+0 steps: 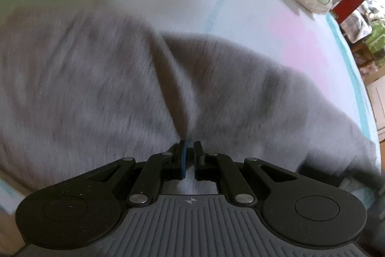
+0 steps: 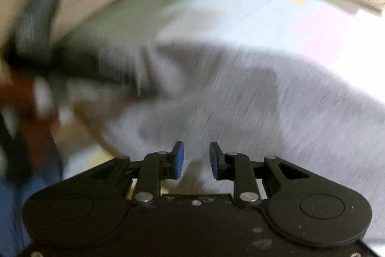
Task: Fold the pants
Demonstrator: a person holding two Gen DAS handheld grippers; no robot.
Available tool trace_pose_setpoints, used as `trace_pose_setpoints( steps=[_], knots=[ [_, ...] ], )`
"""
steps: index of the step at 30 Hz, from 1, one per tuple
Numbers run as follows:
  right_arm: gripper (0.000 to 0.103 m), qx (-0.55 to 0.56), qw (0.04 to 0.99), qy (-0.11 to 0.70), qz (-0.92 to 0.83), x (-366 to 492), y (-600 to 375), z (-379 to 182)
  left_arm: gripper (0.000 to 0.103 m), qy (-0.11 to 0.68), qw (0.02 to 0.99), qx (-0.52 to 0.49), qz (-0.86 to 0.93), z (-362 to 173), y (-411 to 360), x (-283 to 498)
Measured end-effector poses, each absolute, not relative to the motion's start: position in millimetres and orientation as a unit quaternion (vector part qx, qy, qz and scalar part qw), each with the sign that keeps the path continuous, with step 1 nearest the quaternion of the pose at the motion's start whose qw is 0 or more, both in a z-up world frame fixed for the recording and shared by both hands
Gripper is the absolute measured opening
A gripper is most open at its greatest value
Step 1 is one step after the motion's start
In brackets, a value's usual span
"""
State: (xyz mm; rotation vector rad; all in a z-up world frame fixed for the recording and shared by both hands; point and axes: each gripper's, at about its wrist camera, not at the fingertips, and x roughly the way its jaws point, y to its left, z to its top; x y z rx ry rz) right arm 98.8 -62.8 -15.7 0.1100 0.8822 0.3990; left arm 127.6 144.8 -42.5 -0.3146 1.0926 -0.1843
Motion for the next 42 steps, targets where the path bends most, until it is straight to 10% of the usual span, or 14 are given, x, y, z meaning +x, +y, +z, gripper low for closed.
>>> trace_pose_setpoints(
  steps=[12, 28, 42],
  knots=[
    [0.038, 0.048, 0.914, 0.379, 0.137, 211.9, -80.8, -1.7, 0.005, 0.517, 0.840, -0.134, -0.097, -31.4, 138.8, 145.1],
    [0.038, -0.053, 0.899, 0.402, 0.165, 152.1, -51.2, -46.6, 0.006, 0.482, 0.859, -0.128, -0.119, -4.7, 106.7, 263.3],
    [0.037, 0.009, 0.915, 0.352, 0.197, 169.6, -95.3, -7.2, 0.006, 0.471, 0.861, -0.126, -0.142, -29.2, 125.4, 171.6]
  ],
)
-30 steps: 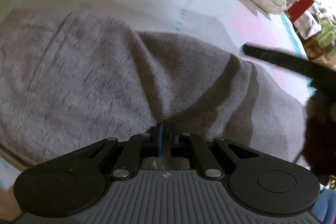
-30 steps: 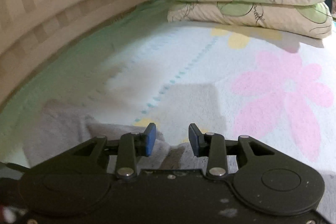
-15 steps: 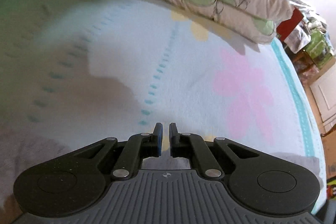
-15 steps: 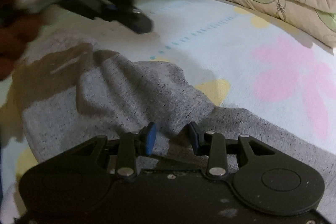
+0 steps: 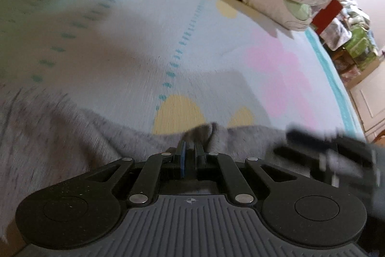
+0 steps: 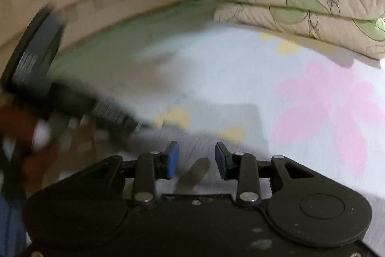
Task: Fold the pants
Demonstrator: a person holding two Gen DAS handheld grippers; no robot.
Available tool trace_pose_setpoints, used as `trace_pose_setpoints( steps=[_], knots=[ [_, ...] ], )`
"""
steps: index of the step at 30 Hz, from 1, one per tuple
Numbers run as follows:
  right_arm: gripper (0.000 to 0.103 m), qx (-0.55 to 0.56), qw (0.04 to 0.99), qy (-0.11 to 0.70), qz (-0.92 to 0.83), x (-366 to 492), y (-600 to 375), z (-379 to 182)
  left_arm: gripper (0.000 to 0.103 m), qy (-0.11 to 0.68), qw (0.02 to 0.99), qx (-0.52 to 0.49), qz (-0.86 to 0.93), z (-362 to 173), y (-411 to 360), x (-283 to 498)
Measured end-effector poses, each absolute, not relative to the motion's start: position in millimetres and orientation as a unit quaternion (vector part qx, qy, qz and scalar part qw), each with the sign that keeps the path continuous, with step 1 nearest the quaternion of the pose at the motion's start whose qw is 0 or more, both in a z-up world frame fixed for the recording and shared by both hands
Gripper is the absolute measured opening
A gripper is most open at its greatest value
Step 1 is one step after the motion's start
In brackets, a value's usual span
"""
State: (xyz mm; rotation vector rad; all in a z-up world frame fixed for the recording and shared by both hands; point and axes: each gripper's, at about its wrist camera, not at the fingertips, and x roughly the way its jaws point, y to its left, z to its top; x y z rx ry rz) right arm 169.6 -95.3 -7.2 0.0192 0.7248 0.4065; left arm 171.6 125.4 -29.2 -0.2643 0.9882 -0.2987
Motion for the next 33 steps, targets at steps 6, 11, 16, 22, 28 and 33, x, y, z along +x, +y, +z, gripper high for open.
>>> trace_pose_setpoints(
  steps=[6, 11, 16, 22, 28, 33],
  knots=[
    [0.041, 0.028, 0.888, 0.384, 0.252, 220.7, -89.3, -2.0, 0.006, 0.467, 0.866, -0.108, -0.141, -30.4, 123.3, 155.3],
    [0.042, 0.018, 0.857, 0.429, 0.286, 243.7, -69.3, -16.0, 0.006, 0.464, 0.866, -0.130, -0.135, -34.2, 126.2, 150.3],
    [0.042, 0.034, 0.839, 0.451, 0.301, 223.9, -63.7, -23.9, 0.006, 0.472, 0.861, -0.136, -0.131, -35.6, 129.1, 146.3],
    [0.044, 0.031, 0.821, 0.478, 0.311, 183.2, -58.8, -40.9, 0.006, 0.478, 0.857, -0.149, -0.123, -38.2, 131.4, 142.4],
    [0.044, 0.038, 0.828, 0.463, 0.312, 185.5, -56.4, -35.0, 0.006, 0.475, 0.859, -0.147, -0.120, -37.3, 130.1, 140.0],
    [0.044, 0.088, 0.825, 0.460, 0.316, 214.9, -59.0, -31.7, 0.006, 0.475, 0.852, -0.188, -0.114, -37.5, 142.3, 137.7]
  ],
)
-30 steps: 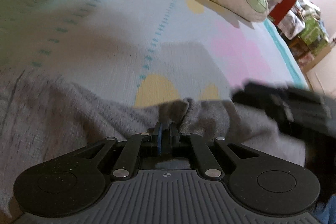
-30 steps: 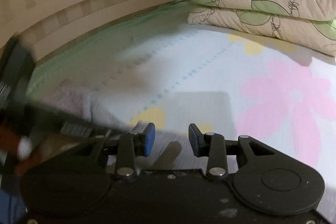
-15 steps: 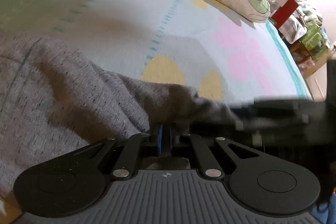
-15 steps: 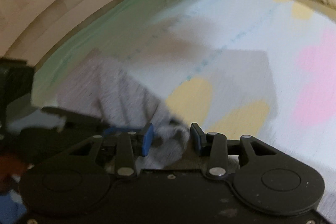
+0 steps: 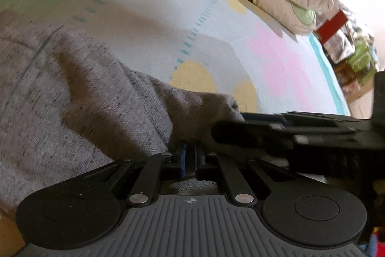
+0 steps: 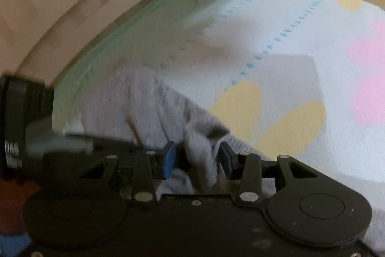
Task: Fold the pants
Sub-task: 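Hold the folded pants with the left gripper while the right gripper grasps the fabric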
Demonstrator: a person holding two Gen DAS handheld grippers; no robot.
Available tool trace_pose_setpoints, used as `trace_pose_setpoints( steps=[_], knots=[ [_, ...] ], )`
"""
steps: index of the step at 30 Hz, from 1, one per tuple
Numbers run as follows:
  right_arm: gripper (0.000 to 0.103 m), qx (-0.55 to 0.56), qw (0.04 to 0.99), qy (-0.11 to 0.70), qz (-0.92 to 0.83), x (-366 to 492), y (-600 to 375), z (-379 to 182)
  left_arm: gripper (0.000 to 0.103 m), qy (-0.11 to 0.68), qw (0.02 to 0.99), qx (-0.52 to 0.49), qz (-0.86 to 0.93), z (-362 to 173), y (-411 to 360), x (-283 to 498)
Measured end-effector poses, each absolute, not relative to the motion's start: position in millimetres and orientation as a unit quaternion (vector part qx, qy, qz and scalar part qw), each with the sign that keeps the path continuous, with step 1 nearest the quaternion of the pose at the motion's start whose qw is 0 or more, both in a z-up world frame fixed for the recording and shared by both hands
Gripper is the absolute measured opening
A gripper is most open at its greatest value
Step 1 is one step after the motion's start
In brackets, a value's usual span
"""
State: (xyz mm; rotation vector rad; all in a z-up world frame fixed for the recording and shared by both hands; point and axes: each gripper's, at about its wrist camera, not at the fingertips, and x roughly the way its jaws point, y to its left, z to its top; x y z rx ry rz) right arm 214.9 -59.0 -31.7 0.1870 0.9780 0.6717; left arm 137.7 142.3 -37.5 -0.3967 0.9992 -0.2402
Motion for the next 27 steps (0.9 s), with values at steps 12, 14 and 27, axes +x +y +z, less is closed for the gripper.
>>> trace_pose_setpoints(
  steps=[12, 14, 27],
  knots=[
    [0.044, 0.037, 0.870, 0.417, 0.261, 235.7, -43.2, -15.4, 0.007, 0.495, 0.833, -0.241, -0.057, -47.0, 161.6, 117.3],
    [0.044, 0.027, 0.871, 0.414, 0.264, 239.3, -39.7, -14.5, 0.007, 0.490, 0.827, -0.271, -0.054, -49.2, 168.4, 115.9],
    [0.044, 0.005, 0.855, 0.422, 0.303, 219.6, -24.0, -14.5, 0.007, 0.484, 0.830, -0.272, -0.053, -48.7, 168.2, 111.9]
  ],
)
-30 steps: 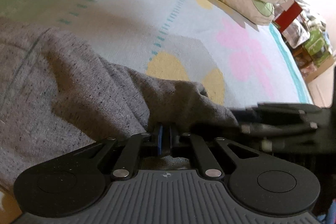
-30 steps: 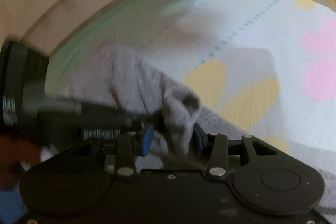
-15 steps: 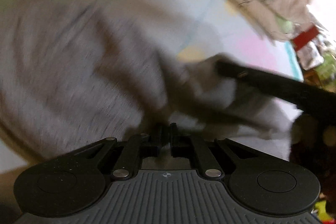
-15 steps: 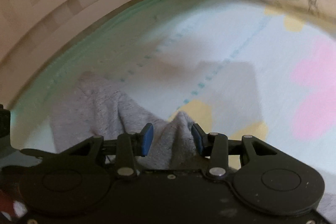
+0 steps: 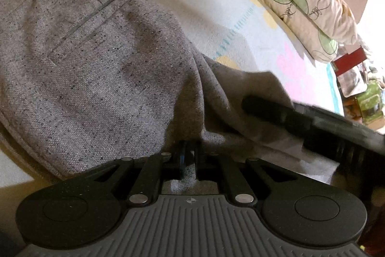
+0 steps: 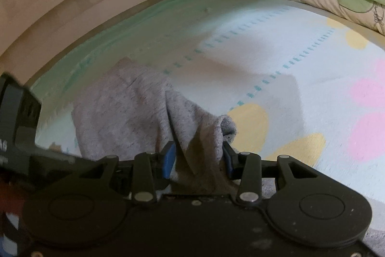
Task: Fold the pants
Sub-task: 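Hold the folded pants with the left gripper while the right gripper grasps the fabric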
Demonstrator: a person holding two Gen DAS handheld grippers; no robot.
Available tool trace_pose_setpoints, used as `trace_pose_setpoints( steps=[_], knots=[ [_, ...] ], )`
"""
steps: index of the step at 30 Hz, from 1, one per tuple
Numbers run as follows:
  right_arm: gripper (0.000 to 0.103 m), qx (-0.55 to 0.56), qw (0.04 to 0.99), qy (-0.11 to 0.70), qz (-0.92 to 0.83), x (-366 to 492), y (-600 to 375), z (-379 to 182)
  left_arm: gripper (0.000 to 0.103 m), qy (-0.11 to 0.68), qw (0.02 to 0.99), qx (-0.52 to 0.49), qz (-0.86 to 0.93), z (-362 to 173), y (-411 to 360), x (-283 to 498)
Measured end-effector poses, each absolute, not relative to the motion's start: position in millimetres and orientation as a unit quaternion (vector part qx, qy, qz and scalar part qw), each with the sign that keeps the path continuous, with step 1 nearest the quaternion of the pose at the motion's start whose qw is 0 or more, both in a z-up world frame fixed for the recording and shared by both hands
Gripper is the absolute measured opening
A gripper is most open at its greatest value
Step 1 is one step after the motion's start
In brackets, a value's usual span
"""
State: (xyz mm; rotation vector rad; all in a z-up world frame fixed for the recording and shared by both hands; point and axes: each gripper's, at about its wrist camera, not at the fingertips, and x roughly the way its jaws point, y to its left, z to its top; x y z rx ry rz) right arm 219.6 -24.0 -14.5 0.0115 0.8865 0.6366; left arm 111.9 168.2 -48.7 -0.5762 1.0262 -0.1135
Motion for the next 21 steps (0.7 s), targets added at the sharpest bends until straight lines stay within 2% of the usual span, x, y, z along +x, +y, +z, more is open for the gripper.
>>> trace_pose_setpoints(
  steps=[9, 13, 21],
  knots=[
    [0.044, 0.007, 0.880, 0.386, 0.277, 219.0, -17.8, 0.4, 0.007, 0.481, 0.834, -0.265, -0.052, -48.3, 162.0, 112.7],
    [0.044, 0.013, 0.860, 0.416, 0.294, 215.2, -18.4, -9.4, 0.007, 0.480, 0.835, -0.263, -0.052, -49.2, 161.2, 113.3],
    [0.044, 0.173, 0.827, 0.459, 0.274, 262.0, -40.5, -29.3, 0.007, 0.479, 0.839, -0.253, -0.052, -48.7, 158.2, 113.1]
  ],
)
